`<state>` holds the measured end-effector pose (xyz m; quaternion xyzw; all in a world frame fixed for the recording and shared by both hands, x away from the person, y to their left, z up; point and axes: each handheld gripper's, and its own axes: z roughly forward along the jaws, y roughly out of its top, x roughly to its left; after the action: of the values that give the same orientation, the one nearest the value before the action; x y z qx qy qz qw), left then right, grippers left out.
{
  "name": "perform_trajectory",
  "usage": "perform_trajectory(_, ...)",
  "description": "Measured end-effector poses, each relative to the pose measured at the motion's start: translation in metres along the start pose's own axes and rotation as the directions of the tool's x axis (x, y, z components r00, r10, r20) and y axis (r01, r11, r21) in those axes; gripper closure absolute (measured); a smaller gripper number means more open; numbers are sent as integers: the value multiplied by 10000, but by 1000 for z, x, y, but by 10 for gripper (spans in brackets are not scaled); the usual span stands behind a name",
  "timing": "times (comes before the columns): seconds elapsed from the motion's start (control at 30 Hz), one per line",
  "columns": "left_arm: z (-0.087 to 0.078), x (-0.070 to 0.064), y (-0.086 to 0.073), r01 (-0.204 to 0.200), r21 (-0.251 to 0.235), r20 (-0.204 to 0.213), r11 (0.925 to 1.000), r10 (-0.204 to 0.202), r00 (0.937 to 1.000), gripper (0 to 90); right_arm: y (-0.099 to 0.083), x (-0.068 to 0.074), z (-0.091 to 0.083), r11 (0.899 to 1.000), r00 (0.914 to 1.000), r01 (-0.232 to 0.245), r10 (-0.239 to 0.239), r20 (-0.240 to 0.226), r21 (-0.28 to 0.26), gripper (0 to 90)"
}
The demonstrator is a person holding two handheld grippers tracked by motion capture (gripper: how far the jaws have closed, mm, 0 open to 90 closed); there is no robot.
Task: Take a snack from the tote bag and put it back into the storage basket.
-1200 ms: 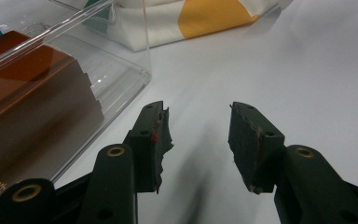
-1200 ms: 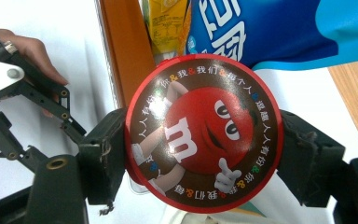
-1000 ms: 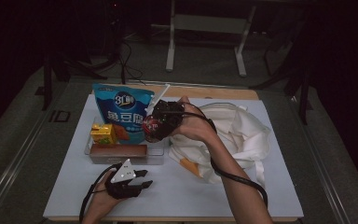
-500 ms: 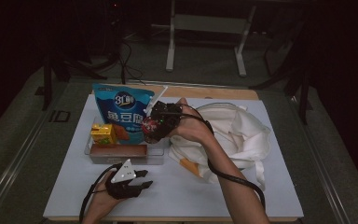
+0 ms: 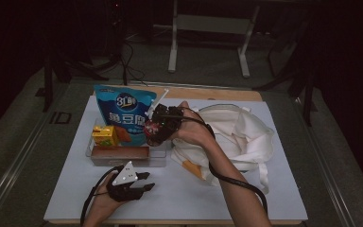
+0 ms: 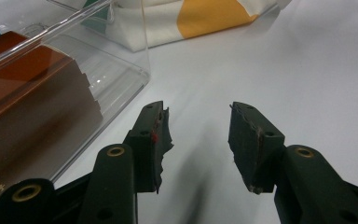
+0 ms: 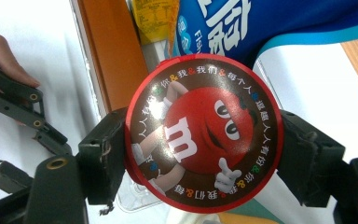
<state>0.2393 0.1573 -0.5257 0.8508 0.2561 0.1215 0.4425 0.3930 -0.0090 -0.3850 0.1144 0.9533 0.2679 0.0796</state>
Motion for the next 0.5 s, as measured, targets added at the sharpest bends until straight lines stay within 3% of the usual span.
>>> perform_trajectory(0.5,-1,0,0,-37,-12,-20,10000,37,10000,559,-4,-5,10,9994,9994,-344,344,47,35,258)
